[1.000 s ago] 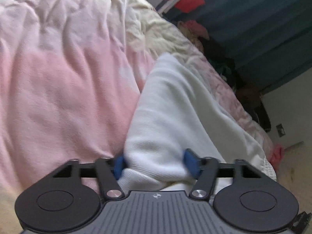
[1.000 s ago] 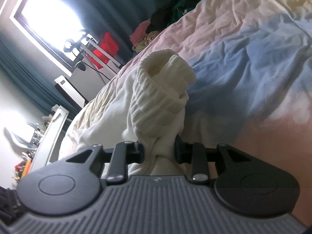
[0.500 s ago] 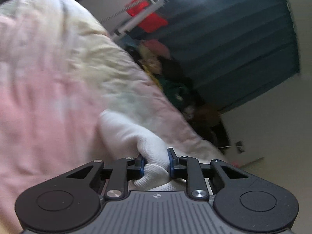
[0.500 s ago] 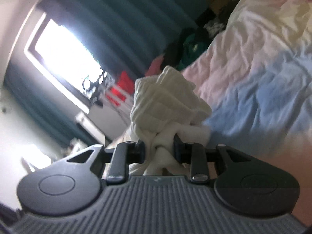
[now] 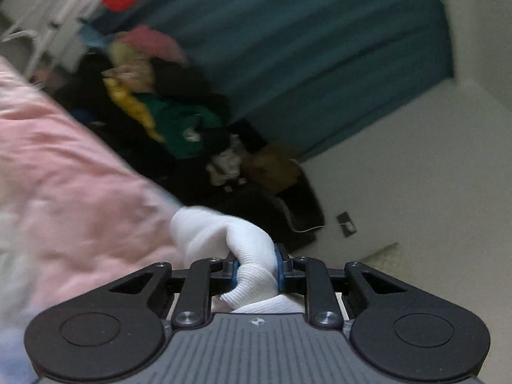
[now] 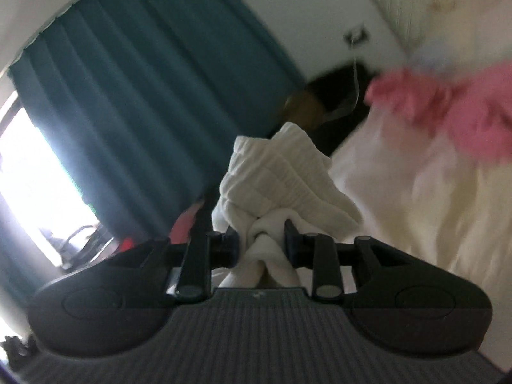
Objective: Fold clothes
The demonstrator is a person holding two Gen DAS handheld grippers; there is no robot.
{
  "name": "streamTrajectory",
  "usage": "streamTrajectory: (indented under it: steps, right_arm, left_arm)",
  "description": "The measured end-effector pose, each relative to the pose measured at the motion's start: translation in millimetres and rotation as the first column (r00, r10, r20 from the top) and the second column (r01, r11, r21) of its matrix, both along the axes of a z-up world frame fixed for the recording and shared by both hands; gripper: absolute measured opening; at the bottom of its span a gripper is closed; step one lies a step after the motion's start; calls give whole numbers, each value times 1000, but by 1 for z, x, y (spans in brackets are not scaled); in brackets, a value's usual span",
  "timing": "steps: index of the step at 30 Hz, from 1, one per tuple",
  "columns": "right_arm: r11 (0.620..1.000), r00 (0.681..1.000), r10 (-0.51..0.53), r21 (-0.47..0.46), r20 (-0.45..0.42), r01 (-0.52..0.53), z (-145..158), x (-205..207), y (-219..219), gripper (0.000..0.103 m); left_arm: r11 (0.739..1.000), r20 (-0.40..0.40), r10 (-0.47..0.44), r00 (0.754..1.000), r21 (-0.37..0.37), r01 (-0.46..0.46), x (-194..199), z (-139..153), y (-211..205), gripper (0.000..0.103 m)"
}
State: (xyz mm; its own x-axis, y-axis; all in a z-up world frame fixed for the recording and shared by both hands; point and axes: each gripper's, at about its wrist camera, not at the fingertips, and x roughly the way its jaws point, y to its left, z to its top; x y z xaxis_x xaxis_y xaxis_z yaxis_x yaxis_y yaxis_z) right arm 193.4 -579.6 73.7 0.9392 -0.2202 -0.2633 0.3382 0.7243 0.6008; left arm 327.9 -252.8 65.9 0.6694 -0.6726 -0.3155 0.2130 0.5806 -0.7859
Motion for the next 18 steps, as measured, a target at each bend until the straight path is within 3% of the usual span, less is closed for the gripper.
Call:
streamTrajectory:
  steps: [3, 6, 8, 9, 10, 13, 18]
  right_arm:
    - [997, 996, -77, -4, -48, 77, -47, 6, -25, 31]
    - [993, 981, -101, 48, -168, 111, -123, 0, -35, 31]
    - [976, 956, -94, 166, -277, 144, -176, -17, -36, 31]
    - [960, 940, -84, 225, -330, 165, -203, -26, -37, 30]
    - [940, 944, -78, 291, -321, 177, -224, -41, -37, 30]
    - [937, 970, -74, 318, -230, 147, -241, -67, -36, 30]
    - [973, 942, -76, 183, -327, 142, -214, -64, -23, 31]
  left_arm:
    - [989, 0, -67, 998, 135, 66, 10, -49, -38, 23]
    - [954, -54, -128, 990, 265, 138, 11, -105, -59, 23]
    - [926, -111, -161, 981, 327, 189, 5, -142, -59, 22]
    - [916, -103, -182, 978, 343, 207, 0, -153, -53, 23]
    - [906, -93, -202, 975, 359, 222, -5, -163, -48, 23]
    - [885, -70, -247, 966, 390, 254, -7, -168, -41, 24]
    - [838, -40, -232, 972, 499, 221, -7, -147, -43, 38]
